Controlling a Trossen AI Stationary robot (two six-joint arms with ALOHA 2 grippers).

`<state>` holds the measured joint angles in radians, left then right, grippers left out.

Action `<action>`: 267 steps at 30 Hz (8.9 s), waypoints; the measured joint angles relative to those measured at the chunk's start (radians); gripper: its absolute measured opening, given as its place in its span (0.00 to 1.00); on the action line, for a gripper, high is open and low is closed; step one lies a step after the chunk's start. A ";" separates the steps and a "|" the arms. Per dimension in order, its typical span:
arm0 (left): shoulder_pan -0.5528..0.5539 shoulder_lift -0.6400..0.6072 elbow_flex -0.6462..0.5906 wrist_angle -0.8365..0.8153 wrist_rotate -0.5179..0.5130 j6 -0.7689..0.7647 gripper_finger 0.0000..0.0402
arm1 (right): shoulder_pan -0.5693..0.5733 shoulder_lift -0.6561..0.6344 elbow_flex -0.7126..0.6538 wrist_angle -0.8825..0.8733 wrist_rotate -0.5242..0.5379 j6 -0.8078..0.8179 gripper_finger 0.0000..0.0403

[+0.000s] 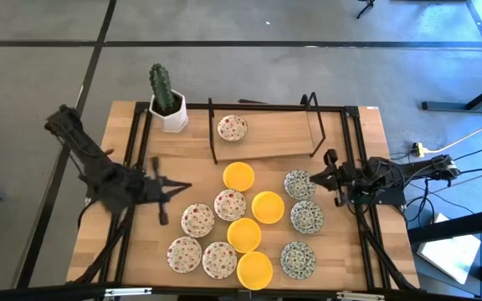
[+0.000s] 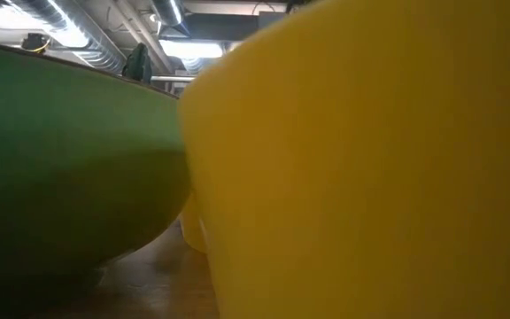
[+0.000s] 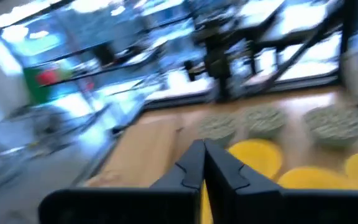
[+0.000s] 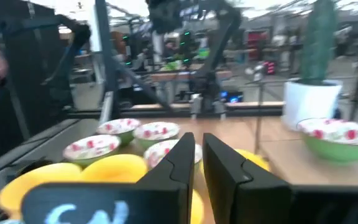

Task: Pick & Place Mini bowls
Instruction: Put the yellow bowl on the shelf

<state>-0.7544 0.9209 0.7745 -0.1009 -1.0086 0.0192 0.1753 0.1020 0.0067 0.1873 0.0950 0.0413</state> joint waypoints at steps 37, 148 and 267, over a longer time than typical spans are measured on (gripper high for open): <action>0.385 -0.183 -0.707 1.170 0.985 0.520 0.01 | 0.000 0.001 0.000 -0.027 -0.093 0.034 0.09; 0.427 0.147 -0.297 0.572 0.293 0.405 0.01 | 0.000 1.486 1.054 -0.688 0.093 -0.045 0.53; 0.429 0.147 -0.297 0.576 0.303 0.422 0.01 | -0.679 1.598 1.364 -0.929 -0.141 -0.098 0.01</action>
<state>-0.3256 1.0683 0.4770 0.4747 -0.7059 0.4412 -0.5036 1.7000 1.3708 -0.7416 -0.0459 -0.0563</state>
